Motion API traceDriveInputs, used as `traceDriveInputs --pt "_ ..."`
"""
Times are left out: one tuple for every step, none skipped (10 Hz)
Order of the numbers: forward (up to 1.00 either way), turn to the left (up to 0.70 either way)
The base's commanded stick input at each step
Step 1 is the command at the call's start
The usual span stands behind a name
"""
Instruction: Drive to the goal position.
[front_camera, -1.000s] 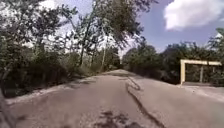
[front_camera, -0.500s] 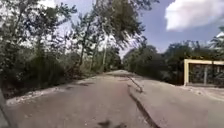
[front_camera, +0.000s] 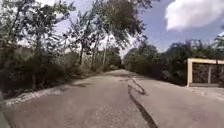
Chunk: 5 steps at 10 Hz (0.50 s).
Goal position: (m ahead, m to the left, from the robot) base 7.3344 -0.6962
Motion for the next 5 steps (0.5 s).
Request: traceDriveInputs --pt "0.5 0.0" --pt "0.5 0.0" --pt "0.5 0.0" --pt "0.5 0.0" --pt "0.5 0.0"
